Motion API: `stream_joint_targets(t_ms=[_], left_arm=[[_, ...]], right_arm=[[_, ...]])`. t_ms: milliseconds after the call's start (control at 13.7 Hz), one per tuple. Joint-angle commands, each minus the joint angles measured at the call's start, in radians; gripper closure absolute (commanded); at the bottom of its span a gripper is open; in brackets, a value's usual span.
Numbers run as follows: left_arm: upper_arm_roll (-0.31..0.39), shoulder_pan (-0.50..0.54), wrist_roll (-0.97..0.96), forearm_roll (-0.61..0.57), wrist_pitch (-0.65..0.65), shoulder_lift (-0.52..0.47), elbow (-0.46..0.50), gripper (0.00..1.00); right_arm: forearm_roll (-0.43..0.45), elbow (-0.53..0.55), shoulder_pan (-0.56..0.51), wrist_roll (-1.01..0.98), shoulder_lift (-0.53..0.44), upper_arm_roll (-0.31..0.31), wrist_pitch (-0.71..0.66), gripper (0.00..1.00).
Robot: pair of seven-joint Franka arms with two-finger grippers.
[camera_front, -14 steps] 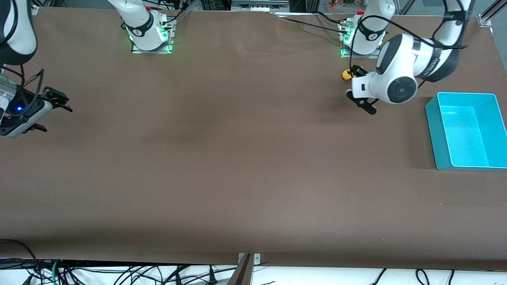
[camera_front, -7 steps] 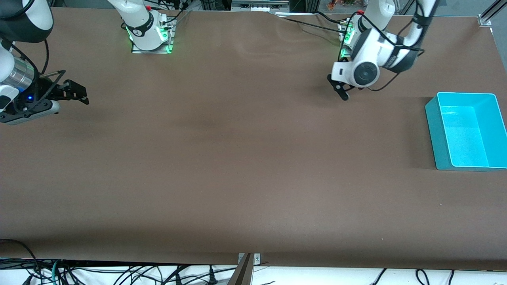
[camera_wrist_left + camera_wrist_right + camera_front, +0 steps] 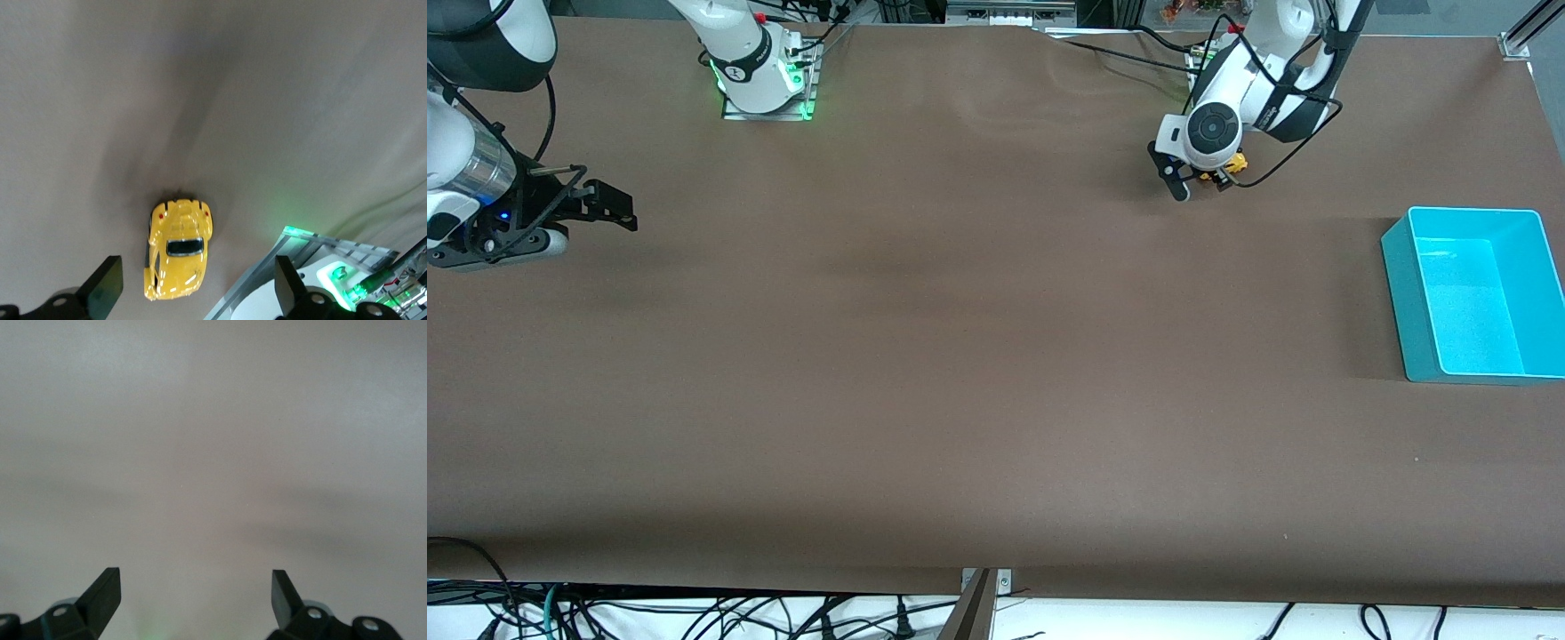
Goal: Wind and store yellow beetle car
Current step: 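Lower the left gripper and close it on the yellow car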
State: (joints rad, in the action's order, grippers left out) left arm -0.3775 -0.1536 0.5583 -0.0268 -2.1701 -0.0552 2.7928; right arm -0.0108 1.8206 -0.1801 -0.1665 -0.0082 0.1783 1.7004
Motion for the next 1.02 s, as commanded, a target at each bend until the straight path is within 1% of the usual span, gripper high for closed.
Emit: stream_joint_targets(t_ms=[0, 292, 365, 438, 511, 730, 949], left_arm=[[0.006, 0.005, 0.025, -0.056, -0.019, -0.066, 0.071, 0.0], [0.006, 0.002, -0.033, -0.061, -0.011, -0.064, 0.076, 0.0], [0.005, 0.0, -0.101, -0.121, -0.019, -0.061, 0.077, 0.0], [0.0, -0.003, -0.204, -0.23, -0.019, -0.061, 0.077, 0.0], [-0.001, -0.007, -0.278, -0.278, -0.02, -0.055, 0.077, 0.0], [-0.001, 0.003, -0.278, -0.278, -0.023, -0.045, 0.077, 0.0], [-0.001, 0.008, -0.16, -0.236, -0.024, -0.038, 0.079, 0.0]], right_arm=[[-0.003, -0.003, -0.001, 0.024, -0.007, 0.003, -0.018, 0.0], [-0.005, -0.004, -0.001, 0.059, -0.006, 0.001, -0.031, 0.0], [-0.005, -0.004, -0.001, 0.059, -0.007, 0.001, -0.033, 0.0], [-0.005, -0.004, -0.001, 0.059, -0.007, 0.001, -0.033, 0.0], [-0.005, -0.003, -0.001, 0.058, -0.007, 0.001, -0.033, 0.0], [-0.005, -0.004, -0.001, 0.053, -0.006, 0.001, -0.031, 0.0], [-0.005, -0.003, -0.001, 0.048, -0.006, -0.002, -0.033, 0.0]])
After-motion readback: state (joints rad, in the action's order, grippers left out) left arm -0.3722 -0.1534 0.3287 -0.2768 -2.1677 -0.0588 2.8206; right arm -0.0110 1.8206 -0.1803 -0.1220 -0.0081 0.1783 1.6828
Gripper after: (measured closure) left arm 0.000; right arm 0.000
